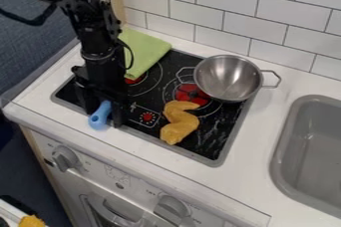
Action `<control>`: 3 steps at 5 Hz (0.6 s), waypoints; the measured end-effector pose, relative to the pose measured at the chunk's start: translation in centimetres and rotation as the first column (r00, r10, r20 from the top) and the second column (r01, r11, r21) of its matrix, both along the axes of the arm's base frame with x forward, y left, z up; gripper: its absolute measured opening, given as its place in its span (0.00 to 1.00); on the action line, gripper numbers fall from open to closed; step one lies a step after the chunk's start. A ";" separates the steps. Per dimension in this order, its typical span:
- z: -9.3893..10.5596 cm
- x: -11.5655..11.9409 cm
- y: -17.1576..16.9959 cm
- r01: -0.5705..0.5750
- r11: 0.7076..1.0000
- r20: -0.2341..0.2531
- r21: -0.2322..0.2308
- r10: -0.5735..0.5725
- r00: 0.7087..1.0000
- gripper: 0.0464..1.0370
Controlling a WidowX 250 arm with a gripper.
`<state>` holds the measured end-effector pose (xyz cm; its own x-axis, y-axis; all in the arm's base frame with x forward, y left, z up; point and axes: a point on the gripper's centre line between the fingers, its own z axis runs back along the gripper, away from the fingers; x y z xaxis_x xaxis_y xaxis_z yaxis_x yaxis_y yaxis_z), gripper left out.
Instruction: Move The spon between the burners
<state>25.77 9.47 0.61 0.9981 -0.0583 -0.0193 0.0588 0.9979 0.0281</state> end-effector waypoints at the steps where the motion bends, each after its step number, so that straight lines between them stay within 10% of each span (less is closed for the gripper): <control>1: -0.1 0.4 0.2 -0.015 1.000 0.005 0.008 0.015 1.000 0.92; 3: -0.2 0.1 0.3 -0.024 1.000 0.015 0.017 0.024 1.000 0.37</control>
